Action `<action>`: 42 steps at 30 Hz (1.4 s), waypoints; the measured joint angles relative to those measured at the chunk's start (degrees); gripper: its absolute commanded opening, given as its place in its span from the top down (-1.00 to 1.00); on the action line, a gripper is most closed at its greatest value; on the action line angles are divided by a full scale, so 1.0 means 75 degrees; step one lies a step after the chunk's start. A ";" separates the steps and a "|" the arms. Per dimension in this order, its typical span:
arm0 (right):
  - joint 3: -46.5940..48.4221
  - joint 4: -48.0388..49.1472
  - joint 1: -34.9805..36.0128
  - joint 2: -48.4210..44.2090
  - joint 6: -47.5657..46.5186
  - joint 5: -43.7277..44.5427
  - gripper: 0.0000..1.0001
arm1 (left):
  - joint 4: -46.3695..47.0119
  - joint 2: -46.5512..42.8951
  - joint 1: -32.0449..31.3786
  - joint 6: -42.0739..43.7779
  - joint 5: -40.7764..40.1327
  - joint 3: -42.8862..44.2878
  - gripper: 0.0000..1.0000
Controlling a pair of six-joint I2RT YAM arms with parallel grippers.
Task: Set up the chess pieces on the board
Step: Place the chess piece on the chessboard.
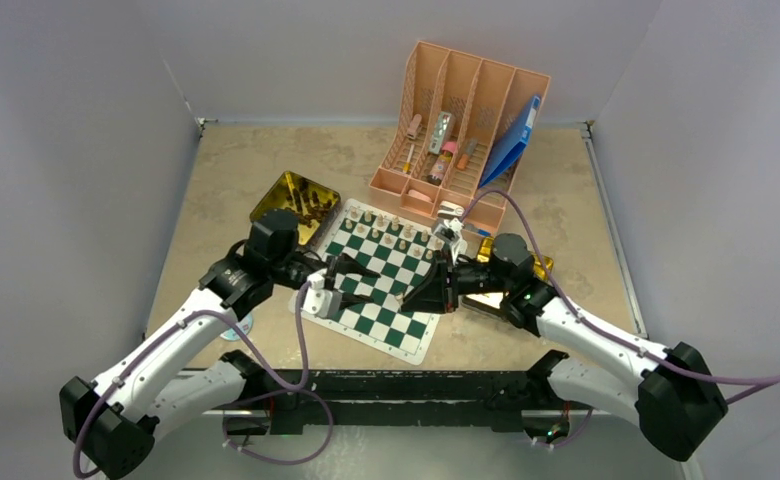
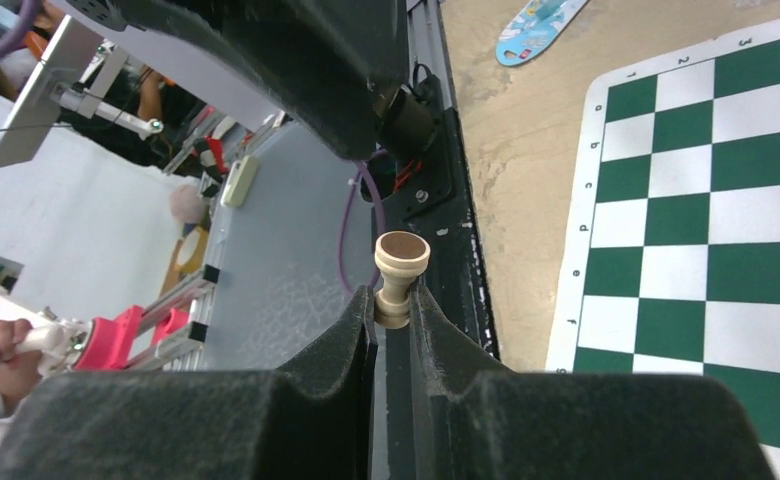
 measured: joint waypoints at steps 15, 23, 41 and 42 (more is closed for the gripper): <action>0.0877 0.0481 0.0154 0.1355 0.0297 -0.0353 1.00 | -0.0350 0.0242 -0.0857 0.1300 -0.0906 0.0038 0.09; 0.1035 0.0484 0.0166 0.1521 0.0297 -0.0370 1.00 | -0.0391 0.0708 -0.1227 0.1690 -0.1440 0.0309 0.24; 0.0833 0.0522 0.0163 0.0676 0.0659 0.0664 0.60 | 0.0184 0.0280 -0.1399 0.0965 -0.2509 0.0303 1.00; 0.0705 0.0737 0.0163 0.0554 0.0825 0.0831 0.52 | 0.0373 0.0248 -0.1411 0.0697 -0.2588 0.0274 1.00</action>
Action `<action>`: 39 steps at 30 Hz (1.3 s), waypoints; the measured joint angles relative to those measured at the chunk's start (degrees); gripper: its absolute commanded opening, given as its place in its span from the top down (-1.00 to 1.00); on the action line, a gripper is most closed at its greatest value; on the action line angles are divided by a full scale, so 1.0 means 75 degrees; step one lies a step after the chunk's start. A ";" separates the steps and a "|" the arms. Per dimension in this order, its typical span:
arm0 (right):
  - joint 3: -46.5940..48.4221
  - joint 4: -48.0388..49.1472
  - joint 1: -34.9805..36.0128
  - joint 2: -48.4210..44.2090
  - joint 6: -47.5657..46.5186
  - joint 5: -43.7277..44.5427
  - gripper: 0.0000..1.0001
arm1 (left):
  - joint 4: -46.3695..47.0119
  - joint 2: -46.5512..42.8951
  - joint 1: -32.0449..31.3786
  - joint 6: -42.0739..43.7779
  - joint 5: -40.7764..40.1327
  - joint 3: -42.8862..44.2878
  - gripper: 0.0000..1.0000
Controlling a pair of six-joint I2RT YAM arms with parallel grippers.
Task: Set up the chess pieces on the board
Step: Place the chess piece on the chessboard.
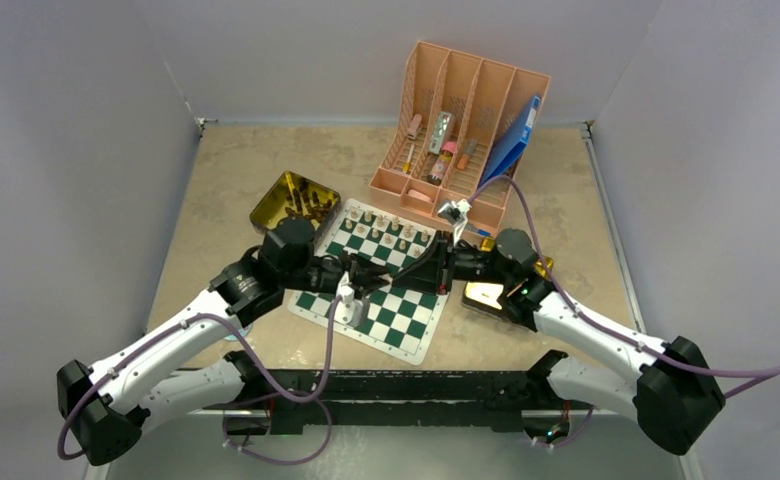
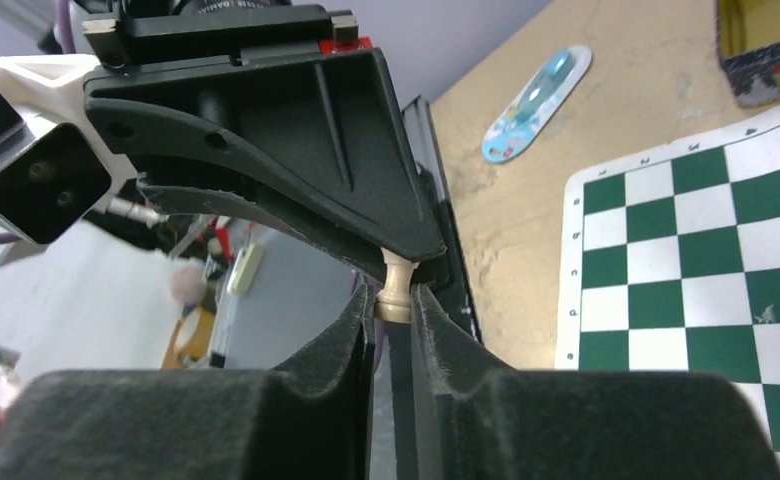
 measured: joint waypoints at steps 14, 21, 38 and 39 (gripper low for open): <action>-0.1137 0.0959 0.0003 -0.2323 0.0475 0.2069 0.14 | 0.3287 -0.0527 -0.0058 -0.6502 -0.1941 -0.1306 1.00; -0.1011 0.0175 0.0003 -0.2897 0.0105 0.2885 -0.04 | 0.4363 -0.0411 -0.0061 -0.9238 -0.1865 -0.1644 1.00; -0.0778 0.0108 0.0003 -0.1545 0.0857 0.2664 0.24 | 0.4759 0.0079 -0.0061 -1.0104 -0.1845 -0.1644 1.00; -0.0778 0.0119 0.0003 -0.1495 0.0889 0.2626 0.24 | 0.4759 0.0079 -0.0061 -1.0115 -0.1845 -0.1644 1.00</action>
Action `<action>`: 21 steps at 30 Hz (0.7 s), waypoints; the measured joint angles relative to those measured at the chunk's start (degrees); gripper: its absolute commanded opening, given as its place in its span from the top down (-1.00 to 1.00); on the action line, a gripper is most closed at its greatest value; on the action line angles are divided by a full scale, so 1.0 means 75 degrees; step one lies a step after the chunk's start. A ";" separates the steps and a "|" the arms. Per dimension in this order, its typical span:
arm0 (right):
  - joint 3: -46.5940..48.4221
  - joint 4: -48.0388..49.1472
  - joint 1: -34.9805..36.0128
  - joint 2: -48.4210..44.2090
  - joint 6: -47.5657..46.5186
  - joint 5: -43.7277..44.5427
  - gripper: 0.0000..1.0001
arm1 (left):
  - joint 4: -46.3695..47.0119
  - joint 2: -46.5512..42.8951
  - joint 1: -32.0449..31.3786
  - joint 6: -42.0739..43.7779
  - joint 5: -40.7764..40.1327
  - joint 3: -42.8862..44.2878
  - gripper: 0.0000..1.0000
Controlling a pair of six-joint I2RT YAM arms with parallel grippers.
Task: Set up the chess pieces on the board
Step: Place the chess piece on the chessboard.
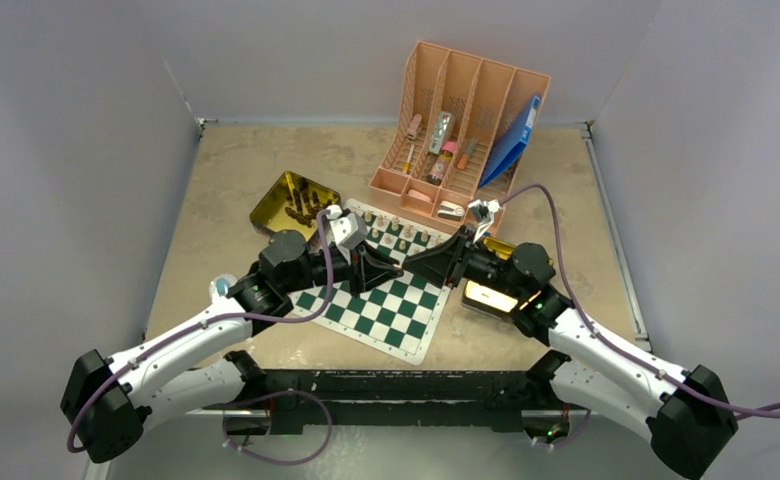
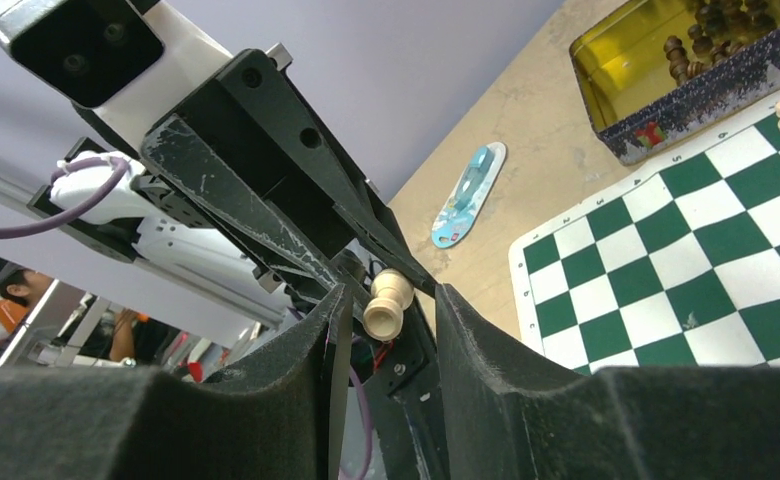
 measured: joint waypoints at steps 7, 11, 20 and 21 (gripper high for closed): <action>0.0000 -0.0038 0.0000 0.0169 0.0143 -0.0079 0.50 | 0.0032 0.0058 0.0000 -0.0006 -0.0009 0.0000 1.00; -0.0003 -0.0041 -0.0003 0.0169 0.0172 -0.0175 0.73 | 0.0064 0.0160 0.0000 -0.0006 -0.0006 0.0000 1.00; 0.0006 -0.0548 0.0032 -0.0105 0.0061 0.0061 0.98 | 0.0017 0.0192 -0.0003 0.0289 0.0076 0.0029 0.25; 0.0009 -0.0676 0.0055 -0.0192 0.0003 0.0137 0.98 | -0.0082 0.0198 -0.0017 0.0370 0.0070 0.0073 0.12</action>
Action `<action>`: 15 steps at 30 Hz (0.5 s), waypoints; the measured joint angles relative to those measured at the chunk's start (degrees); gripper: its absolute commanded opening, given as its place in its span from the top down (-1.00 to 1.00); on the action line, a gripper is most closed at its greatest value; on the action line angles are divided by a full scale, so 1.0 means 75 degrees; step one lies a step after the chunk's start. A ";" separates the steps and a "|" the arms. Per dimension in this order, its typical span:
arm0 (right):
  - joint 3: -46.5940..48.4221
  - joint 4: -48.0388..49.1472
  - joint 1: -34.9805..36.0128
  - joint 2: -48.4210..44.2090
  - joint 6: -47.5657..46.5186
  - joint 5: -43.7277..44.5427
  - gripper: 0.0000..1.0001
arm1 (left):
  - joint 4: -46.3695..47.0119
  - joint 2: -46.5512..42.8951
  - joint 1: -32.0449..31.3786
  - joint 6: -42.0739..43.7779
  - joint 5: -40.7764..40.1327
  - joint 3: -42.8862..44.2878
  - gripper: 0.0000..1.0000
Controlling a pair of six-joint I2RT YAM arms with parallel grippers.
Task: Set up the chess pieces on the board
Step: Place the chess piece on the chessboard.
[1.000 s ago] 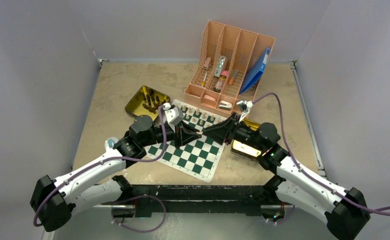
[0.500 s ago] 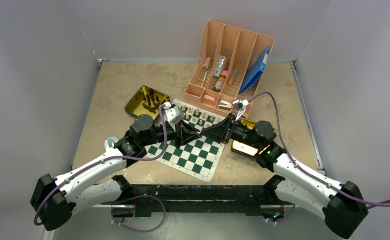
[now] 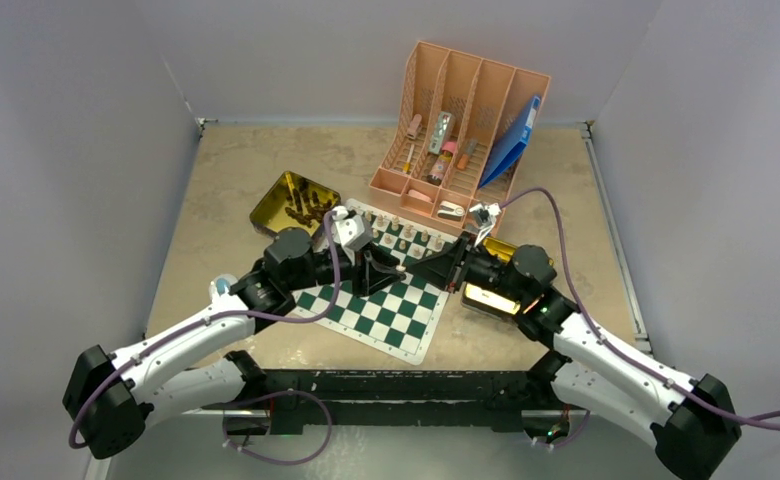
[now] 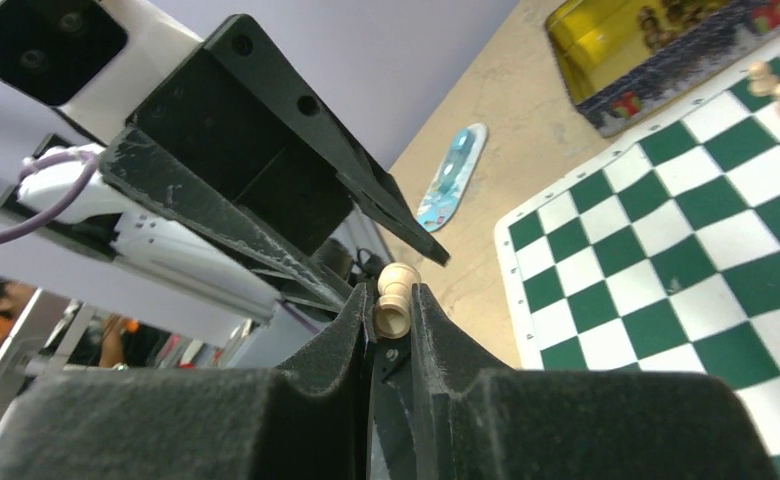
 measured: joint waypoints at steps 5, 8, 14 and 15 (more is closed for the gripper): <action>0.0175 -0.1166 -0.0015 -0.0498 -0.0510 0.0784 0.98 | -0.0627 0.0003 0.0017 0.0414 -0.0149 0.0434 -0.33; 0.0758 -0.2273 -0.0015 -0.0533 -0.1017 0.1498 0.99 | -0.1064 -0.0067 0.0017 0.0743 -0.0172 0.0670 -0.63; 0.2358 -0.4252 -0.0015 -0.0029 -0.2028 0.3060 1.00 | -0.2066 -0.0793 0.0017 0.1177 -0.0341 0.0685 -0.86; 0.2553 -0.4511 -0.0015 0.0099 -0.2154 0.3264 1.00 | -0.2224 -0.0956 0.0017 0.1227 -0.0402 0.0685 -0.89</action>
